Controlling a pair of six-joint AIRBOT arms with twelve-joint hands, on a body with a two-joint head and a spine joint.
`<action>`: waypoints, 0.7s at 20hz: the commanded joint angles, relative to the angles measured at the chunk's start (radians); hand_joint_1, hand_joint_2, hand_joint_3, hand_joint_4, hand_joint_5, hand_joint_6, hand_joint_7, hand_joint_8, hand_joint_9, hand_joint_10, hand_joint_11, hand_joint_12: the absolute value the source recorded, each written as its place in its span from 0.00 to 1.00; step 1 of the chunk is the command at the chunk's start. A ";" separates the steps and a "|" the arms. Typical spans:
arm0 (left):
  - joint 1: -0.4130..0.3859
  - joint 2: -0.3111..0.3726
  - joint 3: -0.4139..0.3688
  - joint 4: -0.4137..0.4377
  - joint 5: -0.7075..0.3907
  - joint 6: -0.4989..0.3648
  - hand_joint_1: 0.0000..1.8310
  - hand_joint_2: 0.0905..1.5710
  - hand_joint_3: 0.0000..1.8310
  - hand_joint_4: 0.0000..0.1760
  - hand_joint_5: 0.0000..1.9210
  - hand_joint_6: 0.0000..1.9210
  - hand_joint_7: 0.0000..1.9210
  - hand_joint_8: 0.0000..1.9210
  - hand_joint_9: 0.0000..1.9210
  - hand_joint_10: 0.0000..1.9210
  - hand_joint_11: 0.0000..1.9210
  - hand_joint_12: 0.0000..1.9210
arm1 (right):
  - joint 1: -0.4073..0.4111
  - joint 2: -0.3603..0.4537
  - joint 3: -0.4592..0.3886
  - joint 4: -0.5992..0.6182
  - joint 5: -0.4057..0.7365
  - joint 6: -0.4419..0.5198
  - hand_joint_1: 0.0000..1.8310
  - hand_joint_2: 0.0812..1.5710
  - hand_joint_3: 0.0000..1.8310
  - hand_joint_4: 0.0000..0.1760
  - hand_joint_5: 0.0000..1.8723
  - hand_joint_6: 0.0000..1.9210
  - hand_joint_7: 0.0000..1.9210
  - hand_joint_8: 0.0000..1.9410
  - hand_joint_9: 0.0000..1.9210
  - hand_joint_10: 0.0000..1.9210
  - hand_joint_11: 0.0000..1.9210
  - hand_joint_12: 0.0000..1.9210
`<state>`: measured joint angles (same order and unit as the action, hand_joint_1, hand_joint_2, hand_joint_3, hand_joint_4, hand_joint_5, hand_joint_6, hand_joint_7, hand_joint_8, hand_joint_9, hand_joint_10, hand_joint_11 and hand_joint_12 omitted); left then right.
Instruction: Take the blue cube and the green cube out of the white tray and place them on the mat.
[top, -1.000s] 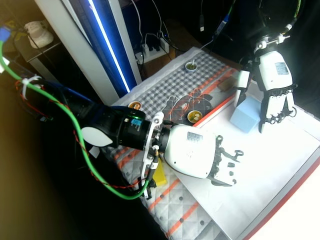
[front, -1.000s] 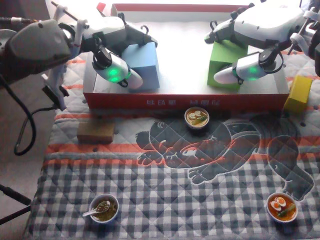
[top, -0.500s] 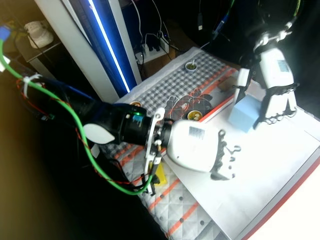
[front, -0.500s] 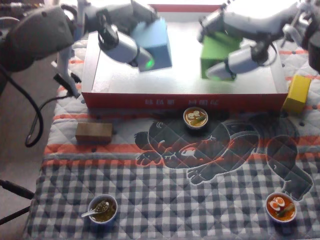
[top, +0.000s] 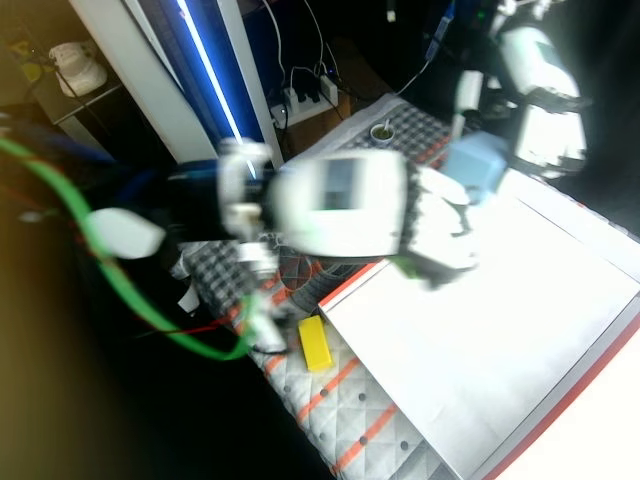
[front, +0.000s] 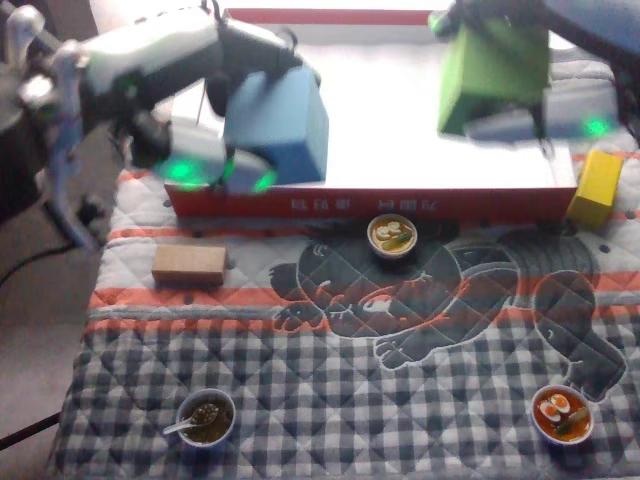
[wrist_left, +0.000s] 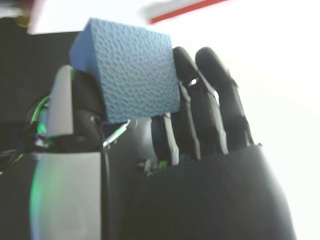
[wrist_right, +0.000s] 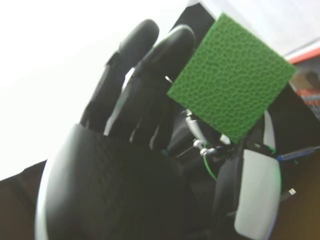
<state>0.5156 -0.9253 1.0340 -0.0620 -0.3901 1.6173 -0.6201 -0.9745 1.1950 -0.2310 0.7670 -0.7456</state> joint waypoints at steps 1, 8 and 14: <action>0.005 0.027 -0.033 0.030 -0.164 -0.006 0.68 0.75 0.00 0.00 0.43 0.50 0.44 0.75 0.45 0.67 0.40 0.84 | -0.006 0.011 -0.020 0.034 0.193 -0.002 0.68 0.69 0.00 0.00 0.49 0.49 0.58 0.47 0.57 0.23 0.34 0.66; 0.131 0.116 -0.132 0.176 -0.246 -0.278 0.67 0.74 0.00 0.00 0.44 0.51 0.43 0.75 0.42 0.73 0.39 0.84 | -0.283 0.096 -0.138 0.150 0.400 0.012 0.76 0.67 0.00 0.00 0.49 0.46 0.59 0.39 0.55 0.54 0.45 0.58; 0.213 0.042 -0.096 0.115 -0.186 -0.278 0.67 0.74 0.00 0.00 0.44 0.51 0.44 0.73 0.40 0.64 0.35 0.82 | -0.404 0.065 -0.121 0.173 0.401 0.081 0.70 0.68 0.00 0.00 0.51 0.43 0.58 0.50 0.58 0.42 0.43 0.77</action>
<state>0.7406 -0.8772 0.9321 0.0666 -0.4831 1.3460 -1.0317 -0.9104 1.0660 -0.0872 1.0554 -0.6739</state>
